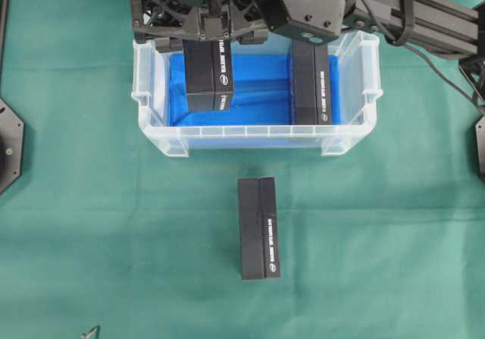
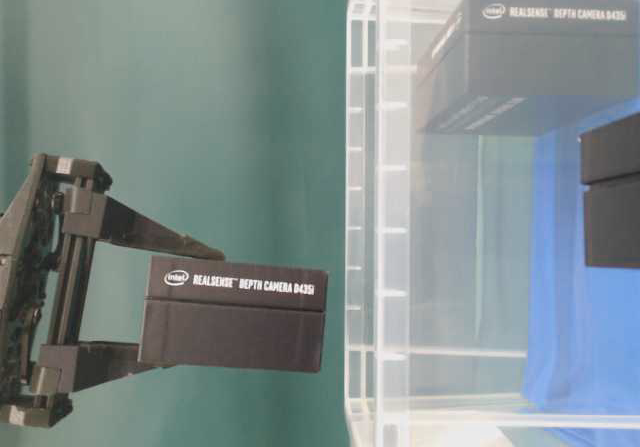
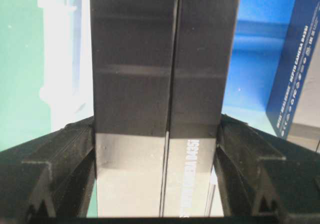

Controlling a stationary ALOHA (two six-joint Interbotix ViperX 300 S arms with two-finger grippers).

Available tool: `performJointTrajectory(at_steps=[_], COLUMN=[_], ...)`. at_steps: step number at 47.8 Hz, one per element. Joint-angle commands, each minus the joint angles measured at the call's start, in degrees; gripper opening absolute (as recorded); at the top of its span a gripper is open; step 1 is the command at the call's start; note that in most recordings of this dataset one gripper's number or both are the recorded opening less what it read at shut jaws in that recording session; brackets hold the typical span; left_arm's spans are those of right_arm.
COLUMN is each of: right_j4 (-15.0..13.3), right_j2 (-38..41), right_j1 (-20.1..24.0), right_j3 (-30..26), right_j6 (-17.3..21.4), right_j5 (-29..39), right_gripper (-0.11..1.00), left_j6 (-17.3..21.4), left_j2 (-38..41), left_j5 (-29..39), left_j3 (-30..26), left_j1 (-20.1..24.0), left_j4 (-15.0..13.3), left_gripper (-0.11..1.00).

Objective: Take the box out of the case with the right arm.
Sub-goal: 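Lift the left black box upward out of the foam slot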

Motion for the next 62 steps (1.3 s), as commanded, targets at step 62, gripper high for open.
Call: performJointTrajectory(at_steps=[62], right_j4=[-0.35], right_j2=[-3.78], right_j1=[0.26], right_j3=[-1.67], right_j6=[-0.09], right_j5=[-1.23], right_gripper=[0.67], left_j6=[0.00], left_j2=[0.35], left_j5=[-0.26], left_j3=[-0.88], left_j1=[0.00], left_j4=[0.09], left_gripper=[0.00])
